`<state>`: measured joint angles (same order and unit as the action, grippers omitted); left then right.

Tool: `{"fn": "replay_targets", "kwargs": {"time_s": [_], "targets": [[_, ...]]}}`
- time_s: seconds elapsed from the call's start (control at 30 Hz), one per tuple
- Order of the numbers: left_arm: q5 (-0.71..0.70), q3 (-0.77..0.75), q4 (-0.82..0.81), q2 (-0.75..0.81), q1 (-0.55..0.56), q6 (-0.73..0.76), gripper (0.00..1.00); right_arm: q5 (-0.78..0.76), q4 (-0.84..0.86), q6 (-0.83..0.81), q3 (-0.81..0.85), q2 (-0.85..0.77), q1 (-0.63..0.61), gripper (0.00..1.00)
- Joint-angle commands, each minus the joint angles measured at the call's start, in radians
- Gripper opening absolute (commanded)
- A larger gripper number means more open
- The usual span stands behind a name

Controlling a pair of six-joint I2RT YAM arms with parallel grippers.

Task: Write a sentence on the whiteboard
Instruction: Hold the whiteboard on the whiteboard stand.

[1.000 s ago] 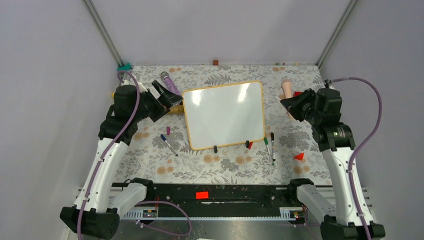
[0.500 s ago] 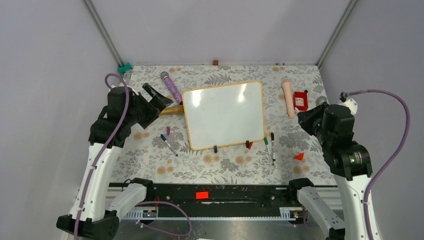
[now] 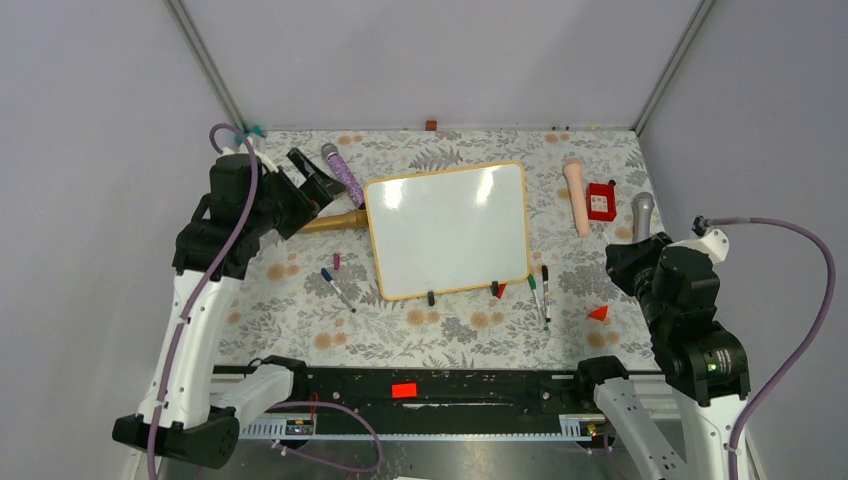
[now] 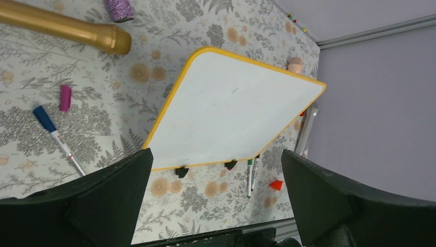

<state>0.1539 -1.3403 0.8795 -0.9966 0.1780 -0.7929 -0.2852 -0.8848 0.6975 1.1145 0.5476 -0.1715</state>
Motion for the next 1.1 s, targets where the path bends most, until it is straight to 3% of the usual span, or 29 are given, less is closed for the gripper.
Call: {"fn": "replay_targets", "kwargs": {"time_s": [0.0,0.27,0.47,0.77,0.97,1.07], "targets": [[-0.012,-0.136,-0.049,-0.097,0.042,-0.033,0.99,0.054,0.061,-0.011,0.021,0.008,-0.006,0.0],[-0.078,-0.346,0.053,-0.307,0.065,-0.008,0.99,0.07,-0.104,0.014,0.124,0.155,-0.006,0.0],[-0.146,-0.639,0.201,-0.537,0.061,0.063,0.99,0.179,-0.131,-0.059,0.254,0.315,-0.042,0.0],[-0.219,-0.568,0.165,-0.548,0.034,0.084,0.99,-0.17,-0.141,-0.066,0.401,0.483,-0.444,0.0],[-0.064,-0.522,0.082,-0.56,-0.028,0.111,0.99,-0.357,-0.111,-0.168,0.566,0.699,-0.787,0.0],[-0.037,-0.523,0.076,-0.579,-0.028,0.103,0.99,-0.357,-0.003,-0.25,0.587,0.759,-0.864,0.0]]}}
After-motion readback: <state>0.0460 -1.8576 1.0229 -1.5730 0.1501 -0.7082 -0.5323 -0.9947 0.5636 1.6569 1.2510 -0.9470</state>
